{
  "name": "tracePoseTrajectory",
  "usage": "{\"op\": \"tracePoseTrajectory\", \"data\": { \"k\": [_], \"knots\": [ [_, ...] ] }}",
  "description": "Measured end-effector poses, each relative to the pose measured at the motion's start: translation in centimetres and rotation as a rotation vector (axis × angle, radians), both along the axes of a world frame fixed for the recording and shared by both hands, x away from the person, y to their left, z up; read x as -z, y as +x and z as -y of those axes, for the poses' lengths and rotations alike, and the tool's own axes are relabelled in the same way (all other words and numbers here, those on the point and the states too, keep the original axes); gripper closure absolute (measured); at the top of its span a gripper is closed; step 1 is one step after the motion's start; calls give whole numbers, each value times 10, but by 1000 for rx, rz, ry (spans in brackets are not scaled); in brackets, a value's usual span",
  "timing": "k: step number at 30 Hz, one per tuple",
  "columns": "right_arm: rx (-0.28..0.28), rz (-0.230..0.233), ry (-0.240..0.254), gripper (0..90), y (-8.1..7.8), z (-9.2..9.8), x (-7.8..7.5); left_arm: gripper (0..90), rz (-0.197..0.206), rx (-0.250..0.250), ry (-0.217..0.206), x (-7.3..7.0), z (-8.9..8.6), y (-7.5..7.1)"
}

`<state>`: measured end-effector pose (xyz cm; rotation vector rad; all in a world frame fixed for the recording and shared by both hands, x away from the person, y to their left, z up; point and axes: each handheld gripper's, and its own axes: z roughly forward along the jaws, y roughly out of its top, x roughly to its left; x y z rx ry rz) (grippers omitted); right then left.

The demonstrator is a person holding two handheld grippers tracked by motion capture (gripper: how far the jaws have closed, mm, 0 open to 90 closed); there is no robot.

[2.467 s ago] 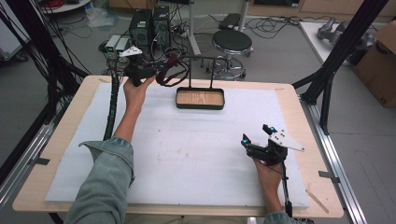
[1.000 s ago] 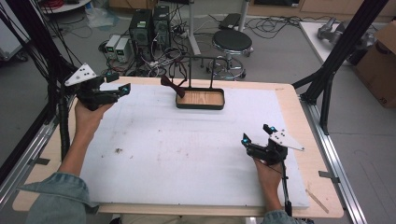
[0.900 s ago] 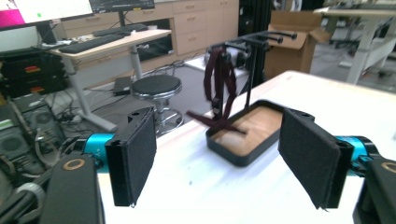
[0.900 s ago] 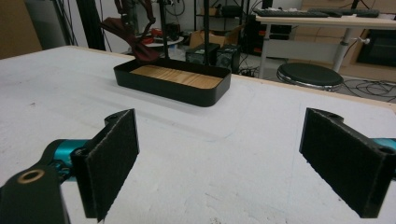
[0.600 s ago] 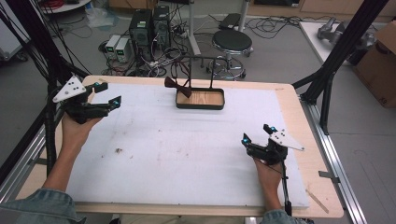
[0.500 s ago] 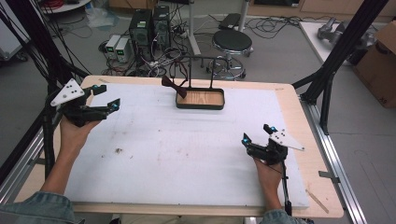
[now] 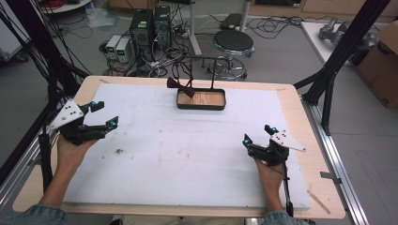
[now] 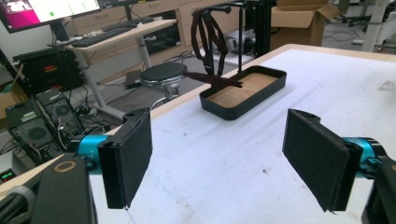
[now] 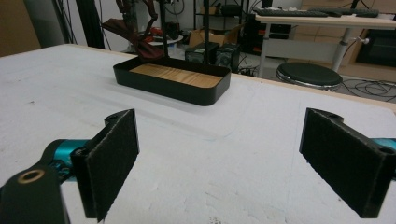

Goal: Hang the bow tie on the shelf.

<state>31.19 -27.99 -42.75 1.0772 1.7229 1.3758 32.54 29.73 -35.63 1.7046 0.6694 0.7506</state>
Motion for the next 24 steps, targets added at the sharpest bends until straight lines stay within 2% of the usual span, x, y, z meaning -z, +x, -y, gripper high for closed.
{"op": "tracePoseTrajectory", "data": {
  "k": [5,9,15,22,24],
  "knots": [
    [1,-5,-2,110,0,-1,0,246,-10,-18,1,10,-2,-7],
    [0,-2,-8,110,-1,-1,0,240,-24,-21,-20,19,-2,-13],
    [5,-11,-7,110,-1,-2,0,236,-23,-41,9,34,3,-22],
    [6,-11,-10,110,-1,-2,0,236,-40,-49,28,53,1,-27],
    [4,-13,-11,110,-1,-2,0,236,-38,-51,50,58,1,-28]
  ]
}}
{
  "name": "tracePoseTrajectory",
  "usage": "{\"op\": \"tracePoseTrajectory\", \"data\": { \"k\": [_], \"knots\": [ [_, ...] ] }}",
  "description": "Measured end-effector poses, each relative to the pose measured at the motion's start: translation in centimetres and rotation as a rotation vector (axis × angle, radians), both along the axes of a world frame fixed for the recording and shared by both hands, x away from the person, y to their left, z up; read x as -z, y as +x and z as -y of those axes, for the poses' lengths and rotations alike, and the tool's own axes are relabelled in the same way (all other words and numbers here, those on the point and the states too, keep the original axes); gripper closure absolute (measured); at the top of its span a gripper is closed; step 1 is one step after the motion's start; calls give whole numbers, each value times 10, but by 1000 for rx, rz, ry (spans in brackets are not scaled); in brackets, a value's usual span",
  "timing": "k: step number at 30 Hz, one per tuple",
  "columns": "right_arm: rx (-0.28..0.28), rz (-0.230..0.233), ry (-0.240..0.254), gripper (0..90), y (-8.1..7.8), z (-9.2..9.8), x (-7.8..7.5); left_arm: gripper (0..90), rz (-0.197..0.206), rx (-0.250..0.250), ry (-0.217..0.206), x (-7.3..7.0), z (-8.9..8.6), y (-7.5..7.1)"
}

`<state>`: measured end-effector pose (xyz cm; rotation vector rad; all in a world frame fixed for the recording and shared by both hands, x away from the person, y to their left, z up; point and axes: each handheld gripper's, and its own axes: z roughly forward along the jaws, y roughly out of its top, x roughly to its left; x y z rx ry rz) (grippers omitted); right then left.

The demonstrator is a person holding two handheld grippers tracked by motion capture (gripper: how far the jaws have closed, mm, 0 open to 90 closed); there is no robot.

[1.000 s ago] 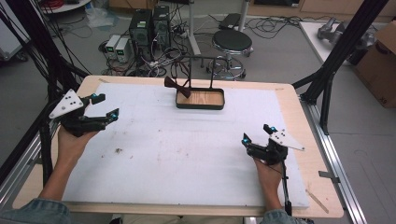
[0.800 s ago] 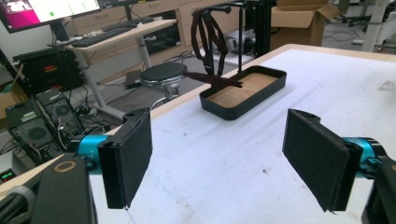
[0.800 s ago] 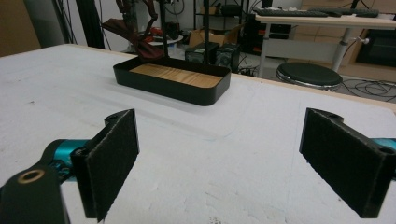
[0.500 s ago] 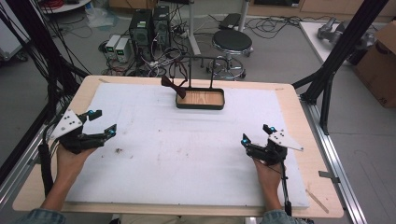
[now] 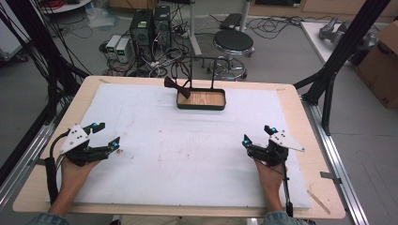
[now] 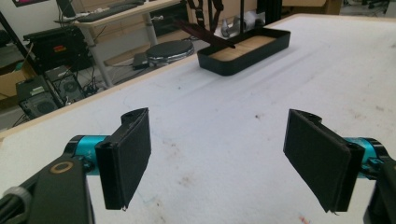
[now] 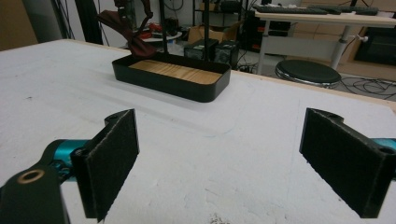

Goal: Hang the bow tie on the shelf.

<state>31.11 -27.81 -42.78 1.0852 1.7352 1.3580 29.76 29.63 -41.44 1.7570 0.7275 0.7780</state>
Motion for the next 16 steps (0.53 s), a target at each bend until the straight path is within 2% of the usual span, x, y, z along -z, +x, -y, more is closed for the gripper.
{"op": "tracePoseTrajectory", "data": {
  "k": [7,11,14,16],
  "knots": [
    [0,1,-2,110,0,0,0,237,5,-13,20,10,-3,-1],
    [-1,1,-2,110,0,0,0,246,-25,-16,-34,12,-9,1],
    [-4,6,-6,110,0,0,0,246,-20,-34,-73,12,-15,1],
    [-4,7,-5,110,0,0,0,245,-17,-41,-83,12,-17,1]
  ]
}}
